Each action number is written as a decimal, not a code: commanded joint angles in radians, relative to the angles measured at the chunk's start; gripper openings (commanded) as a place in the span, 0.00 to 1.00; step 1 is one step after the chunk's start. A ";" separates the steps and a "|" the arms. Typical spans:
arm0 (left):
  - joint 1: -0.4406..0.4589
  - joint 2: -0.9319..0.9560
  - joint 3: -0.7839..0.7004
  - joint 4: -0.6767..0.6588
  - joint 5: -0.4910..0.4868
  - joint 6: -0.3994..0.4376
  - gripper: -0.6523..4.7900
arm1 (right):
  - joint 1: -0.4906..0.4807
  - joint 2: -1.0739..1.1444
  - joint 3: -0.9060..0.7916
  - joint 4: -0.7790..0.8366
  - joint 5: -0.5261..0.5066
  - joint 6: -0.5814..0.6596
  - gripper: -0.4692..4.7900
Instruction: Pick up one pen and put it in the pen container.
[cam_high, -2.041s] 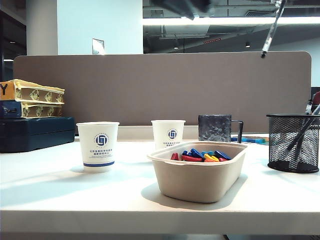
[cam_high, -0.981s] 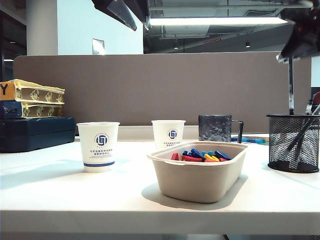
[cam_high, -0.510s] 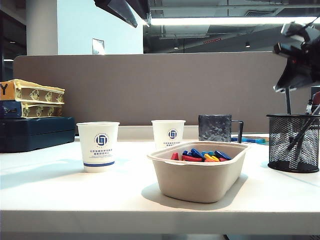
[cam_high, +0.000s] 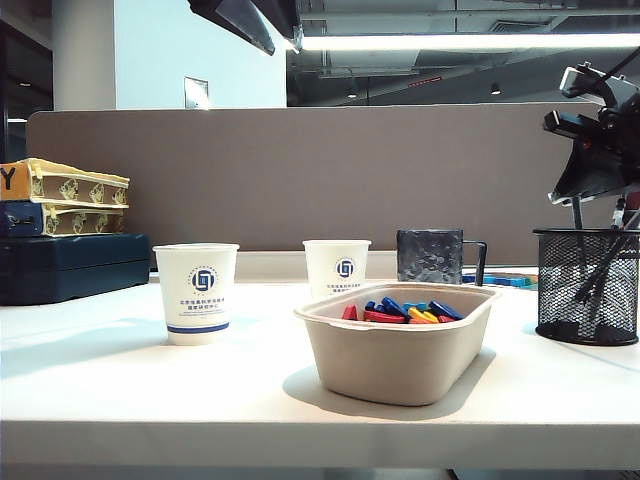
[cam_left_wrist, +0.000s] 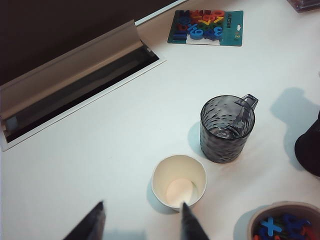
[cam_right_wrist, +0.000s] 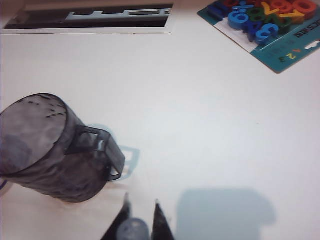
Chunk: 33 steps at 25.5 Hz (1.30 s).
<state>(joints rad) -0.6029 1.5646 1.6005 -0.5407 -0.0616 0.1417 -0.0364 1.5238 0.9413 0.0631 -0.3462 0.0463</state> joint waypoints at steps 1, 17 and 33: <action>-0.001 -0.006 0.006 0.012 0.001 0.001 0.46 | 0.000 0.005 0.004 0.011 0.011 -0.022 0.09; -0.001 -0.008 0.006 0.001 0.002 0.001 0.46 | 0.000 -0.006 0.005 -0.006 -0.029 -0.020 0.27; -0.001 -0.092 0.005 -0.088 -0.030 0.014 0.46 | -0.001 -0.174 0.005 -0.105 -0.034 -0.020 0.27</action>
<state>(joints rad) -0.6029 1.4853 1.6001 -0.6266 -0.0750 0.1459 -0.0372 1.3682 0.9413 -0.0414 -0.3775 0.0288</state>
